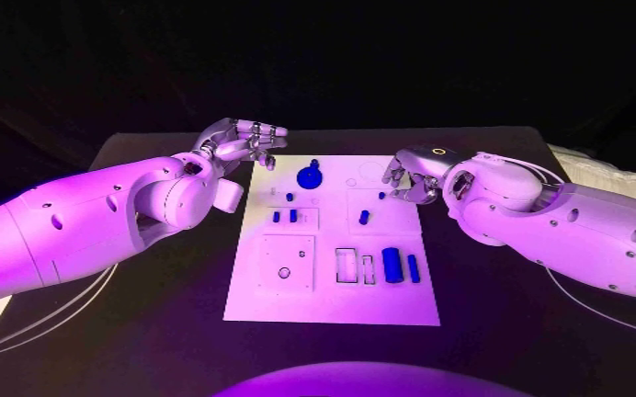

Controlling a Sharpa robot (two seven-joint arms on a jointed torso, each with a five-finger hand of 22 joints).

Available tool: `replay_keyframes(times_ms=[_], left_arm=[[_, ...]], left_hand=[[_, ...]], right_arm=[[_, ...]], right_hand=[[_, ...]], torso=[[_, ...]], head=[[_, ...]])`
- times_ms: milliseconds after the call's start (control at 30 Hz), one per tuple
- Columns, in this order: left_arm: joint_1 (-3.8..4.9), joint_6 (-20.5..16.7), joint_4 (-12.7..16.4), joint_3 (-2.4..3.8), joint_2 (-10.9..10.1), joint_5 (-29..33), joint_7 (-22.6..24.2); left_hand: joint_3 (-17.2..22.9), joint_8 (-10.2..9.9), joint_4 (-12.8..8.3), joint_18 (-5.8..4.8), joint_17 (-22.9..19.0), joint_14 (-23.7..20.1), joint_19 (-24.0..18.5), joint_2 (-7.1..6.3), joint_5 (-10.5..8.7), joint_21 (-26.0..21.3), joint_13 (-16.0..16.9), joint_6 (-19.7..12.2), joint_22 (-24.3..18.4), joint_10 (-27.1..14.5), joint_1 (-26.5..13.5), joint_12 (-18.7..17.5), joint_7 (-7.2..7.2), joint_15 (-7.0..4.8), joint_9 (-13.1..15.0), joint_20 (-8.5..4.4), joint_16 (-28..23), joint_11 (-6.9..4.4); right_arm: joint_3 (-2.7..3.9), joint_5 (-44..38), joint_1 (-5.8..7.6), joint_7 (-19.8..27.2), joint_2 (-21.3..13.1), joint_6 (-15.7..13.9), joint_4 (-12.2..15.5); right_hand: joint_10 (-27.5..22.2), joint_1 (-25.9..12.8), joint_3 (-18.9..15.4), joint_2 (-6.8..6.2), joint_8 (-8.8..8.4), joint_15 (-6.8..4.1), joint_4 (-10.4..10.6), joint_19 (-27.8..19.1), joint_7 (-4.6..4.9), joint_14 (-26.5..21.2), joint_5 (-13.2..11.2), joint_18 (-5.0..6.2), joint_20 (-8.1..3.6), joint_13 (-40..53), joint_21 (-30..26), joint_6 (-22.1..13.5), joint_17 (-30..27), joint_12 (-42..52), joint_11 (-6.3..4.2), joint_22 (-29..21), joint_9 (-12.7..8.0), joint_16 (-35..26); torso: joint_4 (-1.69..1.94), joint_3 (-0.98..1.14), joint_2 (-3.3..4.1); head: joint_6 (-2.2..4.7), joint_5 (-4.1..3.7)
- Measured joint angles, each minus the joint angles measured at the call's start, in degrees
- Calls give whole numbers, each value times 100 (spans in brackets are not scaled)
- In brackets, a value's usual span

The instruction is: Assemble the parts on the task board

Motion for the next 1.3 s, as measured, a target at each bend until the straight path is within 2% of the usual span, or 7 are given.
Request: replay_keyframes(times_ms=[133,400,800,900,1033,1300], left_arm=[[-6,6,146,-8,-51,721,268],[-10,18,288,-11,-86,1283,473],[-12,31,352,-13,-116,1491,545],[-12,33,356,-13,-119,1513,546],[-13,37,361,-13,-126,1532,546],[-13,40,366,-13,-143,1551,535]], left_hand=[[-75,22,0,-1,-17,0,0,0,0,-35,12,0,-39,-30,0,45,0,0,0,0,0,-30],[-123,22,-16,0,-31,0,0,24,0,-65,18,-23,-63,-31,-22,78,-22,0,-1,0,22,-30],[-154,21,-16,-1,-41,0,0,24,0,-87,22,-23,-90,-51,-22,110,-23,1,-1,0,23,-51],[-177,21,-39,-1,-44,0,0,24,0,-87,28,-24,-96,-72,-22,110,-23,1,-1,0,23,-30],[-193,21,-24,-1,-50,0,0,24,0,-87,28,-24,-105,-72,-22,110,-23,1,-2,0,22,-30],[-217,21,-48,-1,-57,0,0,24,0,-111,27,-44,-118,-114,-21,142,-43,1,-7,0,22,-30]], right_arm=[[-19,-230,-26,-45,121,78,-64],[-46,-437,-97,-70,380,169,-258],[-35,-600,-131,-143,500,261,-333],[-34,-632,-134,-157,526,302,-365],[-36,-674,-137,-170,554,358,-399],[-17,-775,-147,-174,615,426,-442]], right_hand=[[21,-23,46,-23,0,-2,-2,0,-15,2,0,-1,0,-66,-23,25,-19,0,-20,-24,0,-22],[41,-23,166,-23,0,-43,-24,-21,-20,1,0,0,-21,-197,-36,70,-61,-22,-40,-50,0,-53],[196,-24,375,-21,0,-43,-91,2,-31,1,-43,0,-43,-362,-47,206,-85,-23,-54,-58,16,-76],[263,-57,439,14,0,-43,-122,2,-27,1,-56,0,-43,-409,-47,265,-85,-24,-53,-58,28,-76],[363,-30,516,48,0,-43,-199,2,-34,1,-89,0,-43,-447,-47,332,-95,-45,-77,-58,48,-99],[473,30,689,109,45,-43,-371,23,-37,1,-215,0,-64,-503,-47,457,-79,0,-41,-47,78,-99]], torso=[[-1,1,3],[-6,3,5],[4,2,4],[4,2,3],[6,-1,1],[8,1,2]], head=[[5,-42],[-2,-67],[-55,-50],[-67,-48],[-75,-52],[-105,-59]])
